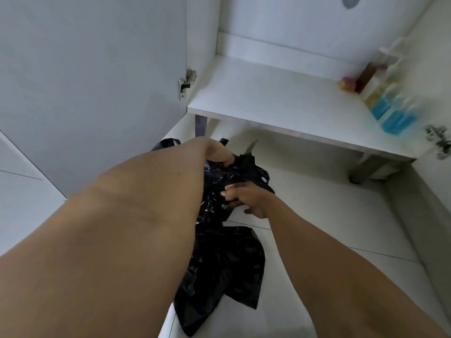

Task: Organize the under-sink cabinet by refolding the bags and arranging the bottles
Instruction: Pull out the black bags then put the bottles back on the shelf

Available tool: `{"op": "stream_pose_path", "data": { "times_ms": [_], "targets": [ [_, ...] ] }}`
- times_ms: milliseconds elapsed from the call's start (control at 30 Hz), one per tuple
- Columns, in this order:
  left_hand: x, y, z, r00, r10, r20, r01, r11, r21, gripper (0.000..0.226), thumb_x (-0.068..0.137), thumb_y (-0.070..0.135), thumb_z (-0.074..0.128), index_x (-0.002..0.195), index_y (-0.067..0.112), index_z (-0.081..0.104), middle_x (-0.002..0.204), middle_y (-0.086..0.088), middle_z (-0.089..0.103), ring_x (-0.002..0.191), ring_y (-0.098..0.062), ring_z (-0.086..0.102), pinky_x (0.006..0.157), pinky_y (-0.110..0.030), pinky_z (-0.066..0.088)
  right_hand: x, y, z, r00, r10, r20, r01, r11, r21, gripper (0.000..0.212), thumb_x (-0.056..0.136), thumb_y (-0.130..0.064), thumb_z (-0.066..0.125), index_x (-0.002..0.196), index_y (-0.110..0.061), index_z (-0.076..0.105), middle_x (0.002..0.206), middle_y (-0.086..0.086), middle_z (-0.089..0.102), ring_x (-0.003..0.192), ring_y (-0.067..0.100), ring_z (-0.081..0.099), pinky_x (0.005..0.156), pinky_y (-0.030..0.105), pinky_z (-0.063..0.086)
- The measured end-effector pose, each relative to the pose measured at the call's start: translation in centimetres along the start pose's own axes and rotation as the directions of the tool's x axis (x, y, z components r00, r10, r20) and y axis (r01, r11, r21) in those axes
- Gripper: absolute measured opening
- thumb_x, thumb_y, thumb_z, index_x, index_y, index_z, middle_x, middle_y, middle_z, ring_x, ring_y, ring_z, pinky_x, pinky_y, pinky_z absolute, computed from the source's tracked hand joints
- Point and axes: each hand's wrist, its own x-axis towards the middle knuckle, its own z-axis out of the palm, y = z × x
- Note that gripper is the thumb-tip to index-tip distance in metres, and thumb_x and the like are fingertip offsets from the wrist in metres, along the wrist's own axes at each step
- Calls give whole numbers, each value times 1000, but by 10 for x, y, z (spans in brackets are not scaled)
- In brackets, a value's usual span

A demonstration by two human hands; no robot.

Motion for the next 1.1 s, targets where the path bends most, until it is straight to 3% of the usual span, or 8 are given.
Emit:
{"op": "stream_pose_path", "data": {
  "times_ms": [100, 200, 300, 467, 567, 700, 933, 1100],
  "targets": [
    [2, 15, 8, 994, 74, 77, -75, 997, 5, 13, 101, 15, 50, 98, 4, 57, 82, -9, 53, 66, -19, 48, 57, -25, 38, -13, -4, -15, 998, 5, -64, 26, 882, 471, 34, 90, -41, 49, 105, -14, 64, 104, 9, 65, 92, 27, 57, 78, 38, 40],
    [4, 17, 13, 978, 52, 200, -35, 995, -90, 32, 99, 18, 59, 126, 0, 60, 104, -13, 60, 75, -22, 59, 68, -29, 53, -17, -10, -23, 992, 59, -109, 25, 762, 648, 51, 92, -54, 42, 109, -13, 70, 105, 13, 71, 98, 31, 62, 86, 41, 48],
    [0, 16, 10, 945, 71, 320, 27, 957, -290, 38, 96, 21, 64, 132, 7, 62, 107, -9, 68, 82, -22, 66, 92, -41, 56, -21, -17, -23, 984, 109, -138, 1, 779, 628, 46, 99, -51, 47, 120, -15, 67, 113, 10, 72, 99, 26, 65, 86, 41, 51],
    [-5, 21, -5, 981, 110, 157, -7, 839, -544, 19, 99, 26, 53, 107, 14, 66, 99, -3, 71, 81, -19, 67, 77, -34, 50, -43, -20, -54, 990, -21, -139, 108, 746, 657, 34, 100, -34, 47, 109, -9, 68, 89, 12, 74, 73, 25, 71, 62, 29, 55],
    [-12, 35, -17, 983, 114, -145, -168, 875, -454, 36, 93, 16, 63, 128, 21, 59, 122, -4, 65, 101, -22, 64, 84, -36, 52, -73, -29, -91, 985, -133, -114, 174, 793, 583, 24, 91, -25, 53, 76, -10, 65, 69, 8, 66, 60, 23, 64, 59, 28, 52],
    [-42, 77, -19, 977, 192, -94, -212, 930, -301, 72, 87, 12, 74, 149, 32, 43, 157, 1, 38, 145, -26, 32, 104, -38, 40, -110, -51, -146, 922, -348, -169, 370, 920, 127, 19, 92, -20, 53, 74, -16, 60, 62, -3, 63, 51, 11, 61, 58, 28, 48],
    [-40, 126, -3, 951, 305, -42, -291, 846, -447, 23, 91, 37, 68, 110, 24, 70, 129, 6, 66, 130, -19, 54, 111, -50, 30, -174, -19, -226, 868, -430, -246, 458, 886, 66, 31, 88, -44, 61, 105, -19, 66, 104, 9, 68, 91, 27, 65, 99, 49, 49],
    [-37, 180, 29, 899, 438, -22, -367, 722, -586, 33, 88, 35, 74, 117, 28, 60, 120, 7, 65, 109, -10, 60, 88, -33, 52, -198, 15, -252, 892, -412, -184, 439, 888, 138, 27, 98, -27, 46, 83, -13, 63, 67, 3, 64, 55, 16, 60, 56, 25, 53]
  ]
}}
